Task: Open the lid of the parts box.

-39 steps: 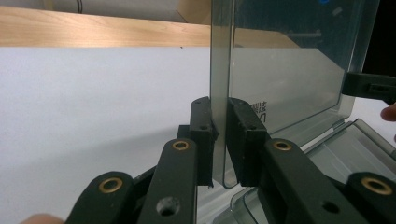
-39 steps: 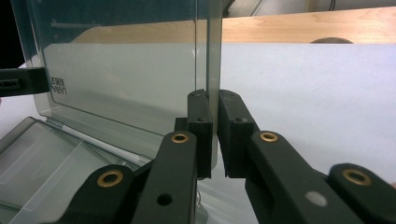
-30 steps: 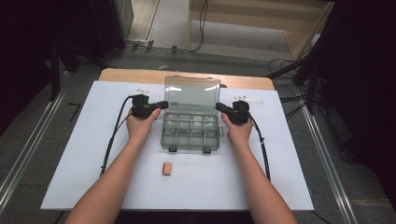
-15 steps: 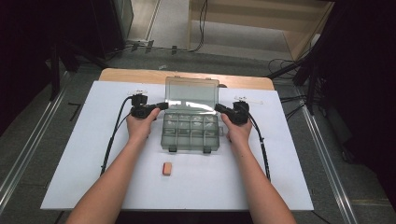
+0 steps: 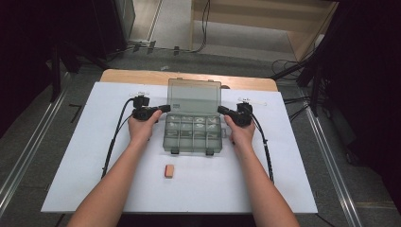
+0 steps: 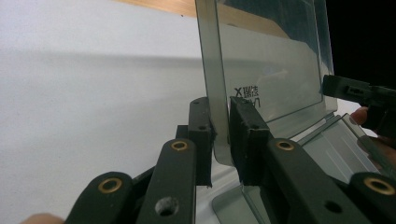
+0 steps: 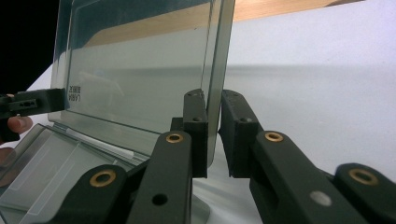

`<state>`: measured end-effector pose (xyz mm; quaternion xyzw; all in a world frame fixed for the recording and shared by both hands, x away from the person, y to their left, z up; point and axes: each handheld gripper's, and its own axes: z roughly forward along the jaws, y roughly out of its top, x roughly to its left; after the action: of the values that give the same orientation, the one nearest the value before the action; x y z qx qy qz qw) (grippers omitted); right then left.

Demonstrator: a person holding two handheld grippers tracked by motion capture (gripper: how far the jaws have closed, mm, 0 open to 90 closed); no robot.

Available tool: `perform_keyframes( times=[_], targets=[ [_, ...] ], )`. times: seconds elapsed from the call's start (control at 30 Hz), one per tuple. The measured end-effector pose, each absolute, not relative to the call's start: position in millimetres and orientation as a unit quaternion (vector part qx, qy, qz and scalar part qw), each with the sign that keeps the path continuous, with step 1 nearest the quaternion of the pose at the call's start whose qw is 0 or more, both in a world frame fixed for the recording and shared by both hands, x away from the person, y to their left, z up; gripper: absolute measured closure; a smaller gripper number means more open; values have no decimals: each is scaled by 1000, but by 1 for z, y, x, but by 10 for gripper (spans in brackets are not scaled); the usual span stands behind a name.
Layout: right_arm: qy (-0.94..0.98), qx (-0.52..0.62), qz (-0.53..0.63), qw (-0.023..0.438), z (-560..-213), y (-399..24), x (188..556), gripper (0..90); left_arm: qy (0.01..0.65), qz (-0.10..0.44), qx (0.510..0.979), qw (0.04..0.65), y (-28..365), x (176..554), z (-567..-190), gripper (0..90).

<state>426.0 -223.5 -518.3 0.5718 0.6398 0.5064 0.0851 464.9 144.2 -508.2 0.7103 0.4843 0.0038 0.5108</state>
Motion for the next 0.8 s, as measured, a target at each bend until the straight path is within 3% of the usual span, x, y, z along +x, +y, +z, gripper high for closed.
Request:
perform_keyframes(
  times=[0.8],
  targets=[
    [649,581,485,81,-520,-221,427,778,488,19,724,488,142,463,-509,748]
  ],
)
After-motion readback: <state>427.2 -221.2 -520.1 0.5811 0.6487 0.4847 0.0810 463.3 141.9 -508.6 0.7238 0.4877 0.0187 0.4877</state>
